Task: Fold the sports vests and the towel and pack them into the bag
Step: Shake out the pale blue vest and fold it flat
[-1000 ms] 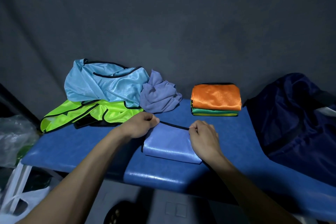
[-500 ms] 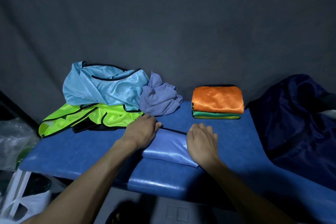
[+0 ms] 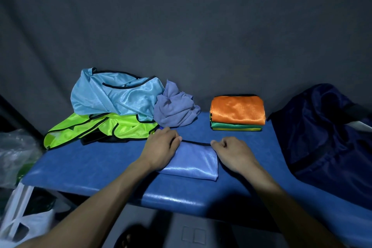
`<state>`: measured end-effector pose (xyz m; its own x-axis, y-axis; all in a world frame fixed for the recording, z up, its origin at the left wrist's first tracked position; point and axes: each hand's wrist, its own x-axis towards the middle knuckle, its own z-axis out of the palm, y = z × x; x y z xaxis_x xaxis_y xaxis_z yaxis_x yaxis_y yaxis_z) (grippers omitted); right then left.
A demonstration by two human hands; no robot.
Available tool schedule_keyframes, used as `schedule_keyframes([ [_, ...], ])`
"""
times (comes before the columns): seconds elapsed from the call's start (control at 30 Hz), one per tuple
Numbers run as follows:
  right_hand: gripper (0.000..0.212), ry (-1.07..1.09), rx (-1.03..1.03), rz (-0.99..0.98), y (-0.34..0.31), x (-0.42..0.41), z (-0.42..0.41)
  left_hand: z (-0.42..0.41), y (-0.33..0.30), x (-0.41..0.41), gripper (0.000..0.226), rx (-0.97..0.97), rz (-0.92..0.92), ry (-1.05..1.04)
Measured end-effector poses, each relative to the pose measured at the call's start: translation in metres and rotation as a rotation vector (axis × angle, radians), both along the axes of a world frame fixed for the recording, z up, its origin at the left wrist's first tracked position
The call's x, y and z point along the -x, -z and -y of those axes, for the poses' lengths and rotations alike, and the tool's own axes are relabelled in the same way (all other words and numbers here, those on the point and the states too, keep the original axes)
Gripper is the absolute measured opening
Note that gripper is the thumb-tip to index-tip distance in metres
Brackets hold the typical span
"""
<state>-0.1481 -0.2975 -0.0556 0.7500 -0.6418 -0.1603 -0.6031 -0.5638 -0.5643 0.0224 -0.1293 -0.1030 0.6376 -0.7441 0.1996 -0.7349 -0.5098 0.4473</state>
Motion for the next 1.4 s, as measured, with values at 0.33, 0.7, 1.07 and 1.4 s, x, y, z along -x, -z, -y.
schedule_keyframes([
  [0.33,0.034,0.231,-0.587,0.353,0.006,0.001,-0.005,-0.008,0.01,0.016,0.041,0.218,-0.054,-0.093],
  [0.7,0.015,0.34,-0.578,0.492,0.016,-0.005,-0.014,-0.01,0.008,0.014,0.05,0.124,0.006,-0.019],
  [1.07,0.015,0.124,-0.48,0.765,-0.013,0.004,-0.003,-0.011,-0.026,0.007,0.055,-0.198,-0.339,0.348],
  [1.4,0.031,0.122,-0.53,0.696,-0.031,0.027,0.029,0.016,-0.057,0.026,0.034,0.129,-0.62,0.299],
])
